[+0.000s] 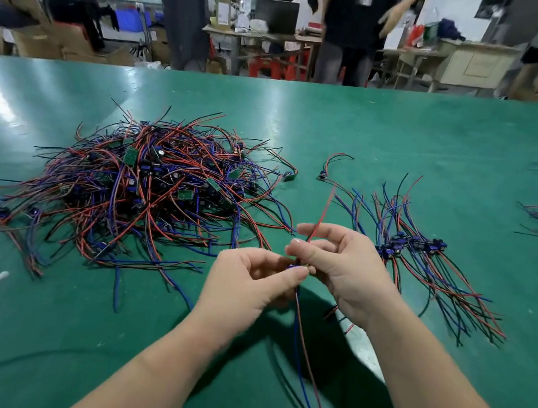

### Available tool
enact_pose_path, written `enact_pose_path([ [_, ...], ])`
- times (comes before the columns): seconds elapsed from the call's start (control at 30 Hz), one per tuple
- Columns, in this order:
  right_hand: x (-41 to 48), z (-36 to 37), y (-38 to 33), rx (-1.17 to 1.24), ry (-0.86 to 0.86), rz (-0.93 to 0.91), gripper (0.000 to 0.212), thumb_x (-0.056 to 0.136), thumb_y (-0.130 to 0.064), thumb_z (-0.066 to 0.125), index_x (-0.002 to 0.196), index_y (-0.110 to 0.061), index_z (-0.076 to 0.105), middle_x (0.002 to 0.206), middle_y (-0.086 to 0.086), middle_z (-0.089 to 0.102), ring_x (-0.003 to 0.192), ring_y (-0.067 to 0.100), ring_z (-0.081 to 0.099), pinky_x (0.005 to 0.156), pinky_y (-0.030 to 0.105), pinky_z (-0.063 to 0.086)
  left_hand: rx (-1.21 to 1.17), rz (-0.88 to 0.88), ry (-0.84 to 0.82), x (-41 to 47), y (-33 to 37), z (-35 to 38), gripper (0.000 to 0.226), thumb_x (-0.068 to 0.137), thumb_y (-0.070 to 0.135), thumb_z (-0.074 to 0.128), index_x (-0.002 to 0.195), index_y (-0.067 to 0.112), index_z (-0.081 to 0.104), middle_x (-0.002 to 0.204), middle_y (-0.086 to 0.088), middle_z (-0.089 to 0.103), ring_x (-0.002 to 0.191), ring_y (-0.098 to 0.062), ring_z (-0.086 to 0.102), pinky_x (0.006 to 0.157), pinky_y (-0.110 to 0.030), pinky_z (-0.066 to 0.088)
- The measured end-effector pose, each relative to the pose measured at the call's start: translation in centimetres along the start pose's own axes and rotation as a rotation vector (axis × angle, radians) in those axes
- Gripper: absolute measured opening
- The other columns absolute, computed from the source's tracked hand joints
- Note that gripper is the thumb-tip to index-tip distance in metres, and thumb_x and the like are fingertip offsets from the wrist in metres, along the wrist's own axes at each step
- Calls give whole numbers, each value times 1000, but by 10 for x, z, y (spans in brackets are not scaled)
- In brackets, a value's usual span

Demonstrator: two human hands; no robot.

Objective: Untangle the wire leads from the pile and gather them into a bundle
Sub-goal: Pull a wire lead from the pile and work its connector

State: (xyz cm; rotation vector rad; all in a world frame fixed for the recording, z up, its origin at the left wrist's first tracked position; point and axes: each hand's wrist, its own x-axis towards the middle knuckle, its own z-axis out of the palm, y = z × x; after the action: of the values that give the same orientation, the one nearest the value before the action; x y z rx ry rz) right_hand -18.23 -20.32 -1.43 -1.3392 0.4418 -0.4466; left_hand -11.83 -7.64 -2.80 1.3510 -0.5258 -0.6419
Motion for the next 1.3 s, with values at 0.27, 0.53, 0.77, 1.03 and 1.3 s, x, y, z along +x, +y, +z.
enact_pose_path([
  [0.27, 1, 0, -1, -27, -21, 70, 23, 59, -28, 72, 68, -7, 70, 58, 5, 64, 51, 8, 50, 48, 16, 38, 12, -107, -130, 1, 4, -8, 14, 60, 19, 77, 67, 8, 71, 60, -9, 66, 51, -13, 60, 54, -27, 56],
  [0.53, 13, -35, -12, 82, 258, 69, 15, 88, -13, 63, 77, -7, 69, 59, 2, 61, 44, 5, 48, 40, 14, 37, 226, -314, -548, -8, 15, -21, 7, 74, 15, 77, 70, 14, 72, 68, -8, 69, 57, -14, 65, 56, -23, 53],
  [0.77, 12, -18, -9, 56, 213, 183, 38, 102, -37, 38, 94, -10, 64, 57, 7, 61, 39, 12, 53, 37, 18, 40, 248, -261, -260, 0, 16, -30, 8, 77, 11, 77, 72, 10, 71, 61, -5, 68, 52, -10, 63, 51, -20, 51],
  [1.03, -3, 9, 8, -447, -153, -157, 18, 75, -5, 77, 89, -16, 73, 78, 1, 73, 69, 12, 65, 68, 27, 55, 153, -126, 42, 11, 5, -30, 13, 93, 8, 58, 98, 4, 70, 71, -1, 72, 58, -9, 67, 55, -19, 55],
  [1.3, -3, -1, 4, -472, -34, -377, 20, 75, -10, 77, 88, -25, 75, 77, -2, 72, 71, 11, 67, 71, 23, 54, 271, 133, -153, 9, 6, -24, 42, 96, -5, 45, 125, 23, 57, 119, 9, 66, 110, -4, 61, 95, -19, 47],
])
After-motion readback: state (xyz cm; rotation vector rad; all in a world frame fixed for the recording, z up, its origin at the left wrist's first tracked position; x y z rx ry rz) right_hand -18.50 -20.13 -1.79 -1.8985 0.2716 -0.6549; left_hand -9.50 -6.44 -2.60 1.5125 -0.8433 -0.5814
